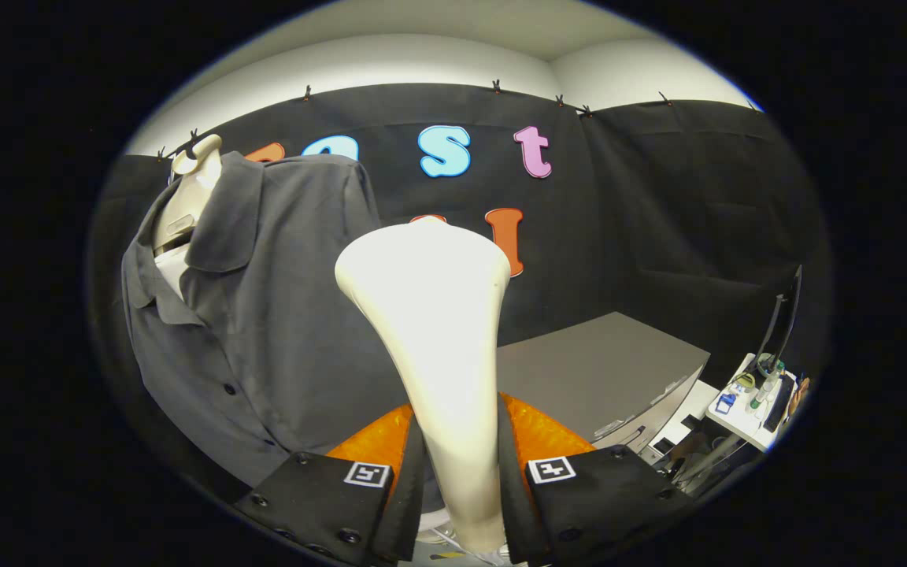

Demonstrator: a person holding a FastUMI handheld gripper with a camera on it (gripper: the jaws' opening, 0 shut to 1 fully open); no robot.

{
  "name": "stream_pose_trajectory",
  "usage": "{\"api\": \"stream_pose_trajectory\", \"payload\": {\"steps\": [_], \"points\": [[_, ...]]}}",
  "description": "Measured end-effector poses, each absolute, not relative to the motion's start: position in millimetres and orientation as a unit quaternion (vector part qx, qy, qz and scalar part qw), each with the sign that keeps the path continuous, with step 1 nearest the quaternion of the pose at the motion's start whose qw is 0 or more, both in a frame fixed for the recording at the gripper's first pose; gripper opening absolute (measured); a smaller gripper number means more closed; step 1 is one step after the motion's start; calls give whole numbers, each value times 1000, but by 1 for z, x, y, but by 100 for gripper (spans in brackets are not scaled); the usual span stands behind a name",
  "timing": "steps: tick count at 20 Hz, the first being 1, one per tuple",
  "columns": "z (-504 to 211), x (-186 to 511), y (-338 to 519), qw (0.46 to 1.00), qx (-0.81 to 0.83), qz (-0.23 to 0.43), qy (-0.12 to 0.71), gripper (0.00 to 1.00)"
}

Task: Iron the clothes twice with a garment steamer, once on the left side and once on the right side.

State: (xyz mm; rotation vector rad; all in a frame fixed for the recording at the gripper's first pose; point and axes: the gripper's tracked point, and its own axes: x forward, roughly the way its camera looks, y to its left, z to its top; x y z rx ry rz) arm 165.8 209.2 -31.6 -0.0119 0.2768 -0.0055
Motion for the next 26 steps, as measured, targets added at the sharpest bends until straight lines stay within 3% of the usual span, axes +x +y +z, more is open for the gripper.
{"api": "stream_pose_trajectory", "payload": {"steps": [11,26], "points": [[-37,174,324,988,-34,53,142,50],[-113,176,312,973,-40,49,221,50]]}}
